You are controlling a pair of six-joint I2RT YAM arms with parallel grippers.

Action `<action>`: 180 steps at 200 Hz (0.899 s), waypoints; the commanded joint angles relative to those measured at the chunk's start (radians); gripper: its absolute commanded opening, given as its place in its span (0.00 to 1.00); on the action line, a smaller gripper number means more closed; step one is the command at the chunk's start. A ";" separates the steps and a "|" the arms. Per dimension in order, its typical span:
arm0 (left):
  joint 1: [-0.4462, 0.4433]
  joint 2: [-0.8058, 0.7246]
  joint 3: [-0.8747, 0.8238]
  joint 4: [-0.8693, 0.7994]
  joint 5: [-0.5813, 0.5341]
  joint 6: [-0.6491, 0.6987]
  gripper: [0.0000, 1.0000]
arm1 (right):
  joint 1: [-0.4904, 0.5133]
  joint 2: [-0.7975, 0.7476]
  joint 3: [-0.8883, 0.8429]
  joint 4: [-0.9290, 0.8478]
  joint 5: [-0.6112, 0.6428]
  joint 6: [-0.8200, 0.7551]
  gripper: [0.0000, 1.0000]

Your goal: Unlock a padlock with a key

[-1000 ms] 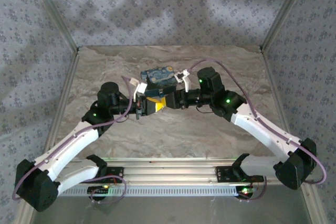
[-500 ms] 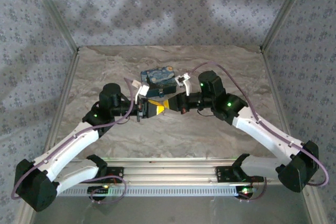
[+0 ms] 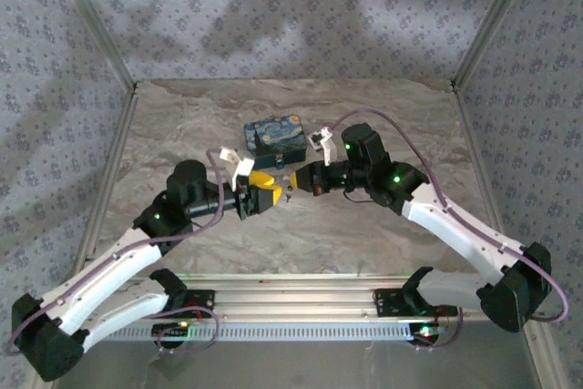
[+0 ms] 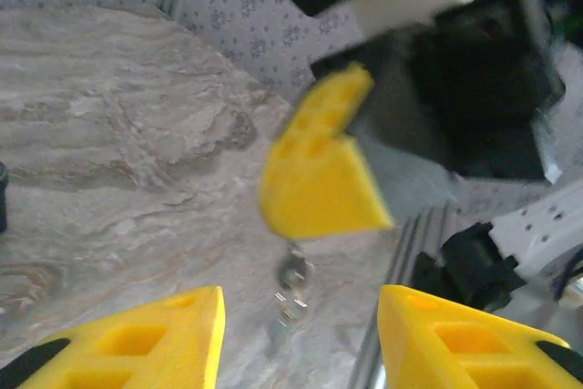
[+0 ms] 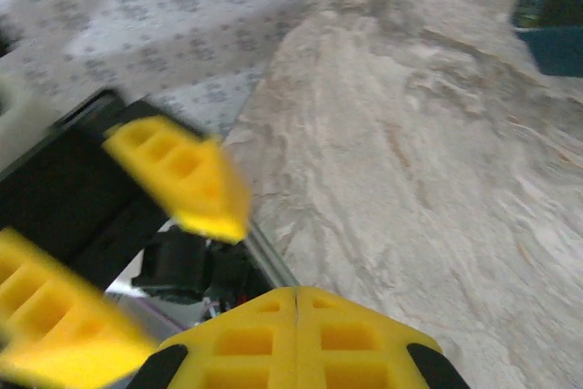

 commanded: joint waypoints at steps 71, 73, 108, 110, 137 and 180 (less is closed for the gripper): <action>-0.285 0.103 0.100 -0.038 -0.575 0.448 0.50 | 0.014 0.016 0.098 -0.126 0.234 0.232 0.00; -0.289 0.105 0.101 -0.035 -0.583 0.454 0.50 | 0.015 0.016 0.098 -0.127 0.234 0.234 0.00; -0.325 0.169 0.130 -0.008 -0.633 0.540 0.52 | 0.032 0.013 0.100 -0.122 0.244 0.243 0.00; -0.326 0.172 0.131 -0.007 -0.632 0.547 0.52 | 0.032 0.013 0.100 -0.122 0.245 0.244 0.00; -0.343 0.208 0.140 0.013 -0.644 0.592 0.53 | 0.036 0.011 0.100 -0.126 0.251 0.246 0.00; -0.342 0.226 0.135 0.048 -0.673 0.623 0.51 | 0.043 0.007 0.101 -0.125 0.253 0.251 0.00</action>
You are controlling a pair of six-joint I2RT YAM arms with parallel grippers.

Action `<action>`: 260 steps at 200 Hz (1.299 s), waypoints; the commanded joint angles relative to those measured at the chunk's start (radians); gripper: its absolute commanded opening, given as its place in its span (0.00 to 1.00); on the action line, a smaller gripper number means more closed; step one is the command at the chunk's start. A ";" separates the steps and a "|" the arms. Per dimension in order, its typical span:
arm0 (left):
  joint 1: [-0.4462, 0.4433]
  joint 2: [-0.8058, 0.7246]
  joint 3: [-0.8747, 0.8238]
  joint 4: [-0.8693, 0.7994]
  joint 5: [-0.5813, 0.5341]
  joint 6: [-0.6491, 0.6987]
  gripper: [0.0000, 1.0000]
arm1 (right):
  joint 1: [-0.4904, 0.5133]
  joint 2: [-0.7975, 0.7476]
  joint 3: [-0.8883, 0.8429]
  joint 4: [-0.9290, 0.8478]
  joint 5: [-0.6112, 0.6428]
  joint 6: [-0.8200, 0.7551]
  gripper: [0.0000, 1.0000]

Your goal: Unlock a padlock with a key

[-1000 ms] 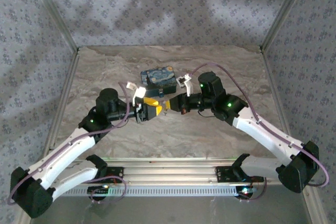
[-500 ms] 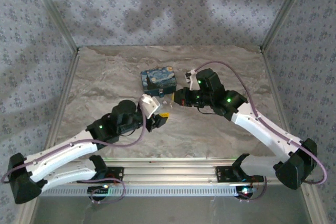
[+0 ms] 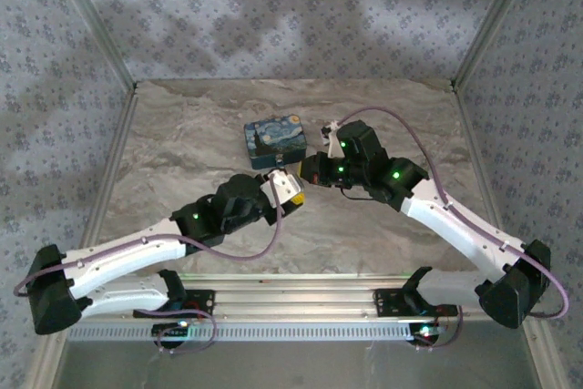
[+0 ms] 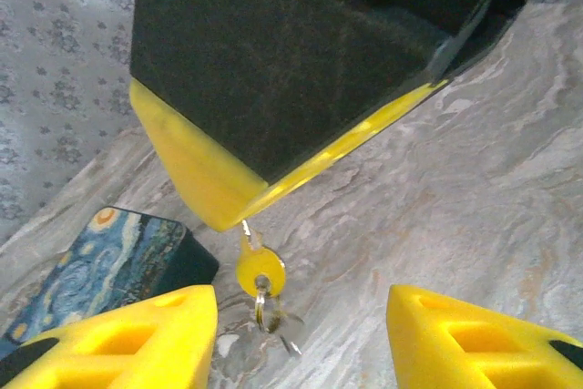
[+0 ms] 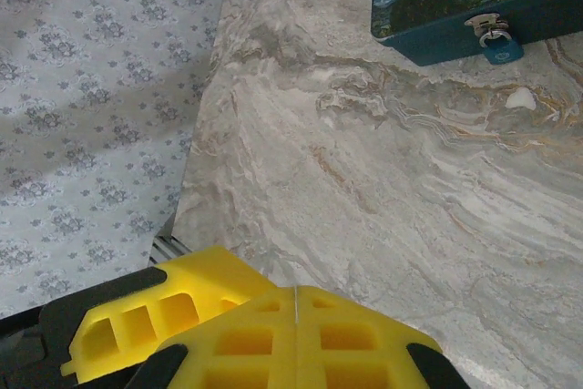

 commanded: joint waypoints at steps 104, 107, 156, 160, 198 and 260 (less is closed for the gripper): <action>-0.007 0.034 0.032 0.069 -0.067 0.073 0.20 | 0.018 -0.008 0.019 0.007 0.019 0.040 0.00; -0.006 0.034 0.031 0.068 -0.068 0.072 0.17 | 0.018 -0.010 0.019 0.007 0.019 0.041 0.00; -0.006 0.020 0.024 0.052 -0.071 0.042 0.03 | 0.018 -0.025 0.005 0.010 0.035 0.055 0.00; -0.006 0.020 0.024 0.050 -0.071 0.039 0.02 | 0.018 -0.026 0.004 0.011 0.036 0.057 0.00; -0.004 0.003 0.017 0.031 -0.052 -0.012 0.00 | 0.018 -0.044 -0.002 0.024 0.045 0.056 0.33; 0.234 -0.128 -0.059 0.042 0.346 -0.334 0.00 | -0.016 -0.198 -0.042 0.069 0.112 -0.039 0.54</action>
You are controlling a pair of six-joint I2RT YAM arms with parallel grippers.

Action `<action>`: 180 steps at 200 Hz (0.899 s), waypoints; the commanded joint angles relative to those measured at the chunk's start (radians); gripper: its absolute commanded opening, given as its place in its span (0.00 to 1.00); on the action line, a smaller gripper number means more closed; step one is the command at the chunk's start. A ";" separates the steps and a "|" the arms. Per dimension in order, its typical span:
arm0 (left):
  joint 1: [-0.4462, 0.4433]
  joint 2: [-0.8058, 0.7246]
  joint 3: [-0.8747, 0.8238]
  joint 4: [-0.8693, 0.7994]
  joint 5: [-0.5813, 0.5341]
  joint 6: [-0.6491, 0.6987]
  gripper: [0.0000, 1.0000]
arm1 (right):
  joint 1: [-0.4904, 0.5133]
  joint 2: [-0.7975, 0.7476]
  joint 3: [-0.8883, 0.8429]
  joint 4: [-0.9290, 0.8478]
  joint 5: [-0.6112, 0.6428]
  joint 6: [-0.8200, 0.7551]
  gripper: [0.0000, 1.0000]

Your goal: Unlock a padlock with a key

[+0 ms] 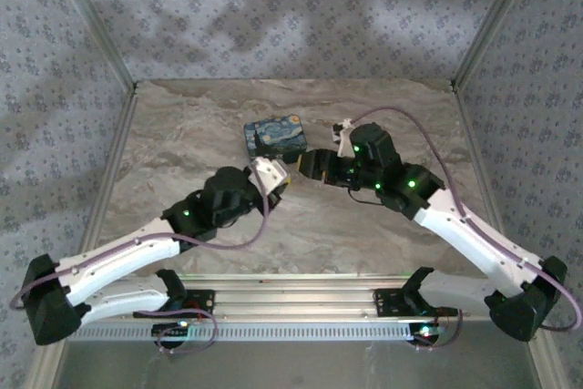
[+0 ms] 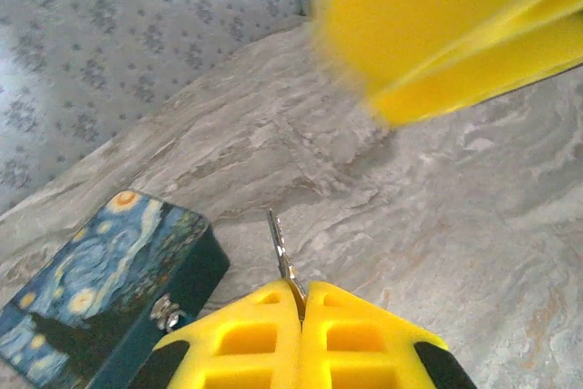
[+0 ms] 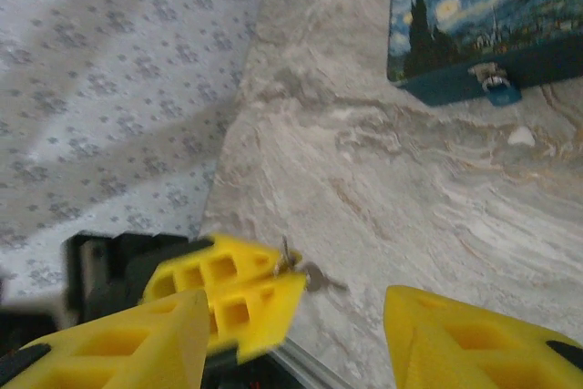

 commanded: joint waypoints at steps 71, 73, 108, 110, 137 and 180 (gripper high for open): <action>0.319 -0.001 -0.061 0.393 0.911 -0.587 0.00 | -0.025 -0.043 -0.071 0.242 -0.179 -0.131 0.54; 0.319 0.003 -0.059 0.400 0.921 -0.593 0.00 | -0.025 -0.040 -0.071 0.246 -0.184 -0.133 0.54; 0.319 0.043 -0.025 0.460 1.026 -0.656 0.00 | -0.010 -0.006 -0.052 0.276 -0.255 -0.172 0.54; 0.319 0.043 -0.024 0.459 1.029 -0.657 0.00 | -0.010 -0.005 -0.051 0.276 -0.259 -0.174 0.54; 0.319 0.037 -0.014 0.456 1.039 -0.664 0.00 | -0.008 -0.001 -0.056 0.306 -0.293 -0.181 0.44; 0.320 0.035 -0.015 0.494 1.036 -0.697 0.00 | -0.008 -0.006 -0.092 0.396 -0.368 -0.165 0.40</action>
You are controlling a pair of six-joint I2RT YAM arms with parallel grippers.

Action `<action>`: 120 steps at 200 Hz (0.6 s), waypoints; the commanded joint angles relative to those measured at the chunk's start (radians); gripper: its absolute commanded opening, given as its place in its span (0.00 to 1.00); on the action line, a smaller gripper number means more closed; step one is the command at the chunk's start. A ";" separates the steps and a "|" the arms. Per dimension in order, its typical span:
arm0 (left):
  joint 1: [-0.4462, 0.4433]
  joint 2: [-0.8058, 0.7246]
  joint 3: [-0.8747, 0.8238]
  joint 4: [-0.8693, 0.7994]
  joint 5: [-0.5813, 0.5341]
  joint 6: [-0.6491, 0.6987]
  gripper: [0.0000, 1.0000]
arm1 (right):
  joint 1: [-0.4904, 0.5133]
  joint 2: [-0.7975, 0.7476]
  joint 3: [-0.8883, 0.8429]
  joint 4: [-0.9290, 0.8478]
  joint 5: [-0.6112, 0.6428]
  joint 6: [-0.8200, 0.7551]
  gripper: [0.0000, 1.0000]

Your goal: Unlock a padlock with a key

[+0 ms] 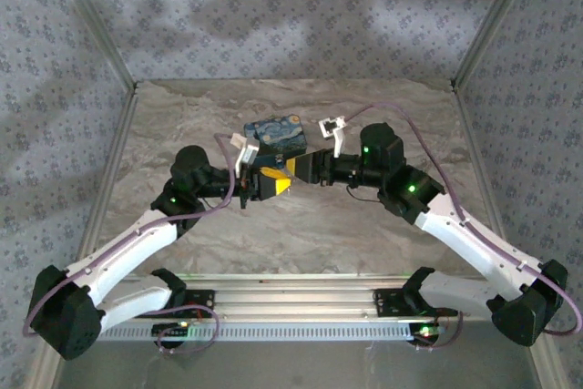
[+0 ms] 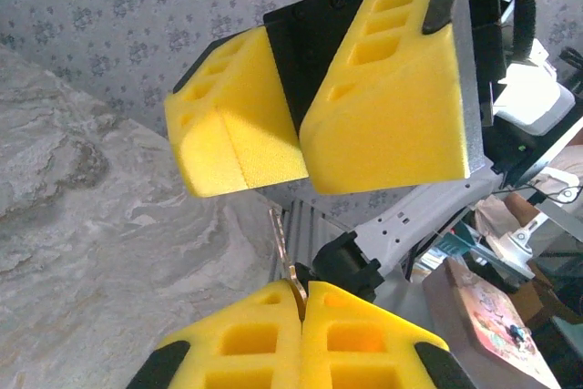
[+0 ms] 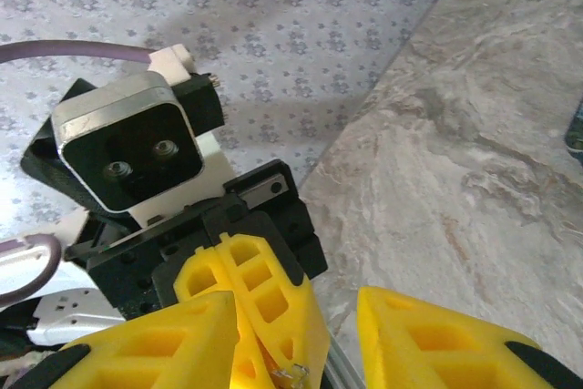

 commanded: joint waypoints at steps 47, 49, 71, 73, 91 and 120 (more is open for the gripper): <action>0.006 -0.009 0.044 0.134 0.031 -0.073 0.00 | 0.002 -0.008 -0.037 0.127 -0.123 -0.001 0.39; 0.006 -0.009 0.042 0.135 0.031 -0.074 0.00 | 0.001 -0.008 -0.040 0.132 -0.127 0.001 0.39; 0.006 -0.020 0.036 0.152 0.022 -0.086 0.00 | -0.002 -0.009 -0.063 0.193 -0.168 0.026 0.35; 0.005 -0.021 0.035 0.153 0.021 -0.087 0.00 | -0.003 -0.010 -0.065 0.198 -0.171 0.027 0.35; 0.005 -0.033 0.029 0.159 0.009 -0.088 0.00 | -0.003 -0.012 -0.075 0.215 -0.185 0.039 0.30; 0.006 -0.033 0.019 0.171 0.002 -0.100 0.00 | -0.009 -0.018 -0.088 0.242 -0.199 0.057 0.15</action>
